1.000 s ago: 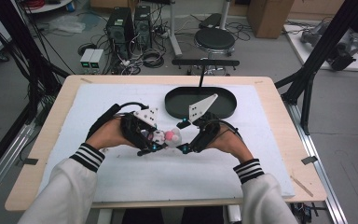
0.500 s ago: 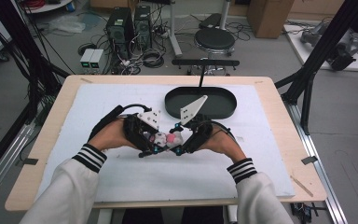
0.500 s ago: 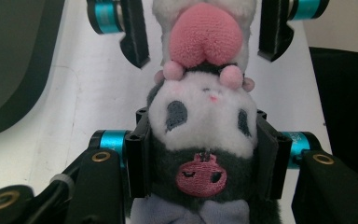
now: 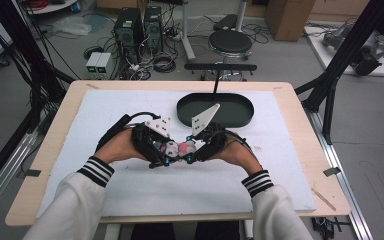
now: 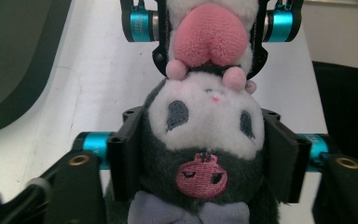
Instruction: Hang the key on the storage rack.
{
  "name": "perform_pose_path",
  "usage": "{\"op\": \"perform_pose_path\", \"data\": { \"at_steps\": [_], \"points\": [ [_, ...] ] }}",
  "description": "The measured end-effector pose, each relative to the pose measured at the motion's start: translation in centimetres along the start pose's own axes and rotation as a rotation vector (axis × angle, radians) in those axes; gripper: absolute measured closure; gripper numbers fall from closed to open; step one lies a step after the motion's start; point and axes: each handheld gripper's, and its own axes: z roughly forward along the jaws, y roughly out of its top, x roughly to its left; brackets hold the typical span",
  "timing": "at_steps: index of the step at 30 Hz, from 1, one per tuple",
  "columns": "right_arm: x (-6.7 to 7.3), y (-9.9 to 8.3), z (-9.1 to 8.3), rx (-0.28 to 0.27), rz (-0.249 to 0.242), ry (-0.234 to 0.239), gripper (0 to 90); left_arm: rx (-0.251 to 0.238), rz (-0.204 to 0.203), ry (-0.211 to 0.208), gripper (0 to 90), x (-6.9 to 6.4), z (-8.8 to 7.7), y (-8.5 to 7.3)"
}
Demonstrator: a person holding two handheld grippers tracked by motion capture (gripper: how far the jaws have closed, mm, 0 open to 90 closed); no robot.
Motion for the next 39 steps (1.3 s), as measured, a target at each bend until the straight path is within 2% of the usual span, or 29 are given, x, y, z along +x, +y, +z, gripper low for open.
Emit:
{"op": "perform_pose_path", "data": {
  "at_steps": [2, 3, 4, 5, 6, 7, 8, 9, 10, 11, 12, 13, 14, 15, 17, 18, 21, 22, 23, 24, 25, 26, 27, 28, 29, 32, 33, 37, 39],
  "points": [
    [-0.1, 0.0, -0.2, -0.014, 0.011, -0.010, 53.0, -0.035, 0.007, 0.018, 30.2, 0.0, -0.2, -0.1],
    [-0.1, -0.1, -0.4, -0.017, 0.016, -0.013, 53.0, -0.059, 0.011, 0.057, 24.8, 0.0, -0.4, 0.0],
    [-0.1, -0.1, -0.5, -0.022, 0.028, -0.021, 53.0, -0.059, 0.011, 0.057, 16.5, 0.0, -0.4, 0.0],
    [-0.2, -0.2, -0.6, -0.026, 0.041, -0.029, 53.0, -0.066, 0.001, 0.095, 5.2, -0.1, -0.5, 0.0],
    [-0.2, -0.2, -0.8, -0.029, 0.057, -0.042, 52.9, -0.094, -0.018, 0.156, 1.7, 0.0, -0.9, 0.0],
    [-0.2, -0.3, -1.0, -0.038, 0.065, -0.053, 52.9, -0.119, -0.031, 0.154, 1.7, 0.1, -1.2, -0.2],
    [-0.2, -0.3, -1.0, -0.038, 0.065, -0.053, 52.9, -0.119, -0.031, 0.154, 1.7, 0.1, -1.2, -0.2],
    [-0.3, -0.5, -1.4, -0.061, 0.080, -0.067, 53.0, -0.155, -0.041, 0.159, 1.7, 0.1, -1.4, -0.4],
    [-0.3, -0.6, -1.6, -0.072, 0.091, -0.073, 52.9, -0.191, -0.052, 0.184, 1.7, 0.1, -2.0, -0.8],
    [-0.3, -0.6, -1.6, -0.072, 0.091, -0.073, 52.9, -0.191, -0.052, 0.184, 1.7, 0.1, -2.0, -0.8],
    [-0.3, -0.8, -2.0, -0.081, 0.103, -0.093, 53.0, -0.213, -0.075, 0.192, 1.7, 0.0, -2.3, -1.4],
    [-0.3, -0.8, -2.0, -0.081, 0.103, -0.093, 53.0, -0.213, -0.075, 0.192, 1.7, 0.0, -2.3, -1.4],
    [-0.4, -1.1, -2.6, -0.092, 0.119, -0.118, 53.0, -0.224, -0.091, 0.214, 1.7, -0.2, -2.8, -2.0],
    [-0.4, -1.3, -2.9, -0.097, 0.129, -0.127, 53.0, -0.224, -0.091, 0.214, 1.7, -0.2, -2.8, -2.0],
    [-0.5, -1.6, -3.5, -0.116, 0.149, -0.163, 52.9, -0.257, -0.123, 0.248, 1.7, -0.4, -3.5, -3.2],
    [-0.5, -1.6, -3.5, -0.116, 0.149, -0.163, 52.9, -0.257, -0.123, 0.248, 1.7, -0.4, -3.5, -3.2],
    [-0.6, -2.6, -5.0, -0.162, 0.209, -0.222, 53.0, -0.281, -0.167, 0.289, 1.7, -0.6, -4.1, -4.5],
    [-0.6, -2.6, -5.0, -0.162, 0.209, -0.222, 53.0, -0.290, -0.169, 0.302, 1.7, -0.7, -4.3, -5.0],
    [-0.7, -3.1, -5.8, -0.181, 0.234, -0.252, 53.0, -0.285, -0.184, 0.322, 1.7, -1.1, -4.7, -5.6],
    [-0.8, -3.3, -6.1, -0.189, 0.242, -0.271, 53.0, -0.285, -0.184, 0.322, 1.7, -1.1, -4.7, -5.6],
    [-0.8, -3.5, -6.5, -0.200, 0.260, -0.287, 53.0, -0.330, -0.188, 0.342, 1.7, -1.6, -5.1, -6.1],
    [-0.9, -3.7, -6.9, -0.208, 0.272, -0.305, 53.0, -0.330, -0.188, 0.342, 1.7, -1.6, -5.1, -6.1],
    [-0.9, -3.7, -6.9, -0.208, 0.272, -0.305, 53.0, -0.353, -0.199, 0.350, 1.7, -1.9, -5.3, -6.4],
    [-1.0, -4.2, -7.5, -0.223, 0.299, -0.331, 53.0, -0.374, -0.211, 0.371, 1.7, -2.4, -5.7, -7.1],
    [-1.0, -4.2, -7.5, -0.223, 0.299, -0.331, 53.0, -0.374, -0.211, 0.371, 1.7, -2.4, -5.7, -7.1],
    [-1.1, -4.9, -8.4, -0.230, 0.343, -0.391, 53.0, -0.389, -0.233, 0.408, 1.7, -3.0, -6.0, -8.3],
    [-1.1, -4.9, -8.4, -0.230, 0.343, -0.391, 53.0, -0.397, -0.240, 0.421, 1.7, -3.2, -6.2, -8.7],
    [-1.2, -5.8, -9.6, -0.260, 0.392, -0.448, 52.9, -0.427, -0.276, 0.475, 1.7, -4.0, -6.6, -10.3],
    [-1.3, -6.0, -9.8, -0.263, 0.404, -0.450, 53.0, -0.439, -0.293, 0.480, 1.7, -4.3, -6.8, -11.0]
  ]
}}
